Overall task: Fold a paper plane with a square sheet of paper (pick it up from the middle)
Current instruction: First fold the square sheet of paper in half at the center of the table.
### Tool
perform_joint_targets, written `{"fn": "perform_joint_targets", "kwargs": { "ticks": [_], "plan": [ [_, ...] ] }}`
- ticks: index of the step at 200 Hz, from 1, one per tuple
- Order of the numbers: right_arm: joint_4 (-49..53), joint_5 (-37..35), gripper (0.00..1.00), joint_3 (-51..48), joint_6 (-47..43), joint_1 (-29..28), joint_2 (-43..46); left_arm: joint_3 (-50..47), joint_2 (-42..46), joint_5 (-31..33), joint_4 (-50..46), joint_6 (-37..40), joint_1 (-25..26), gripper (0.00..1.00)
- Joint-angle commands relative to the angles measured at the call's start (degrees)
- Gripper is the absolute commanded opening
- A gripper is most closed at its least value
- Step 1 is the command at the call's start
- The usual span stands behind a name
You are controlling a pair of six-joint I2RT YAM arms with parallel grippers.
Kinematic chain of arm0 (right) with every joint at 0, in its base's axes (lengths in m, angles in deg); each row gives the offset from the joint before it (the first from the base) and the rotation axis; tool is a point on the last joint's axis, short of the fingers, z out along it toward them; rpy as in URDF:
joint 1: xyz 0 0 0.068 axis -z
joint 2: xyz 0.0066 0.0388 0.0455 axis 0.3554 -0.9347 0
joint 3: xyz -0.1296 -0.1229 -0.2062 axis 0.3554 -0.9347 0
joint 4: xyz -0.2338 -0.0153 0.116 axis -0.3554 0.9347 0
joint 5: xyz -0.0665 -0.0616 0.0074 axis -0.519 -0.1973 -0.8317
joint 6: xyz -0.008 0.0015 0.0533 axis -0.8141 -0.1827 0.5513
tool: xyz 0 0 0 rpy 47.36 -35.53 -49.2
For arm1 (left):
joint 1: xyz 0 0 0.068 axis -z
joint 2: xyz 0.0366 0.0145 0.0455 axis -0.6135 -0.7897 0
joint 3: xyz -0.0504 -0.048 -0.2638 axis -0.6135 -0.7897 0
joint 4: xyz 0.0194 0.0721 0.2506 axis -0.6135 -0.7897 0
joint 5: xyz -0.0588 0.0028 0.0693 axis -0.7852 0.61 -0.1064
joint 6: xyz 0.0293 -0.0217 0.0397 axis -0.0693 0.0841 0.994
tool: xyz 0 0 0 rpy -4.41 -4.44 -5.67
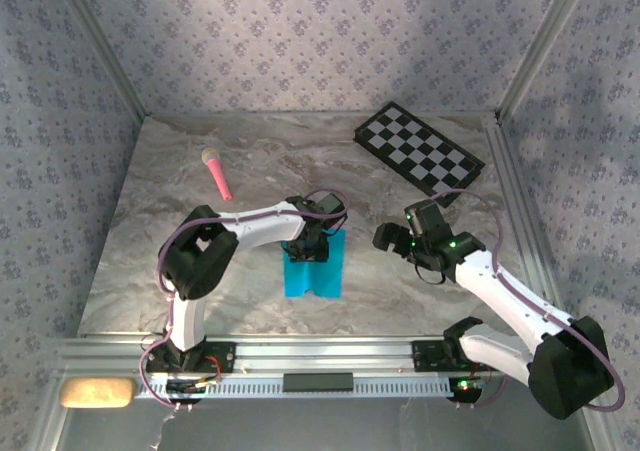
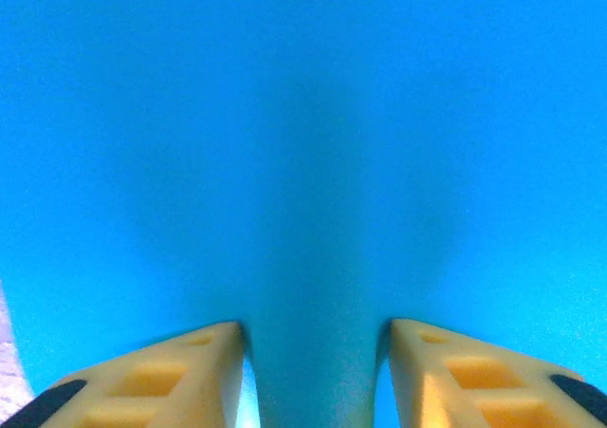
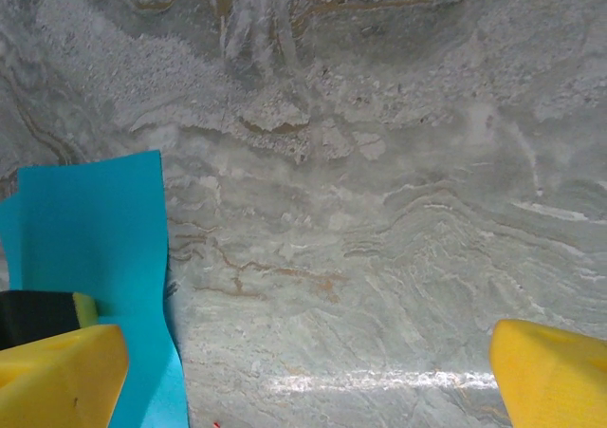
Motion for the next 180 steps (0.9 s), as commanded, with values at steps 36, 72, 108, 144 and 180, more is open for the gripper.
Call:
{"fn": "perform_joint_targets", "kwargs": {
  "ticks": [36, 72, 108, 144, 180],
  "plan": [
    [1.12, -3.80, 1.00, -0.76, 3.96, 0.34, 2.33, -2.24, 8.25, -0.01, 5.50, 1.59, 0.26, 0.38],
    [1.42, -6.21, 0.99, -2.15, 5.93, 1.66, 6.02, -4.81, 13.49, -9.22, 13.74, 1.07, -1.88, 0.38],
    [-2.17, 0.79, 0.99, -4.56, 1.62, 4.98, 11.42, -9.91, 17.75, -20.32, 26.30, -2.19, -5.40, 0.40],
    [-8.32, 10.78, 0.94, -7.56, 1.29, 8.60, 14.26, -15.38, 17.58, -27.40, 37.36, -5.83, -7.72, 0.41],
    [-11.15, 14.18, 0.90, -8.59, 2.10, 8.87, 13.33, -19.54, 14.72, -30.58, 46.39, -9.44, -7.98, 0.41]
  ]
}}
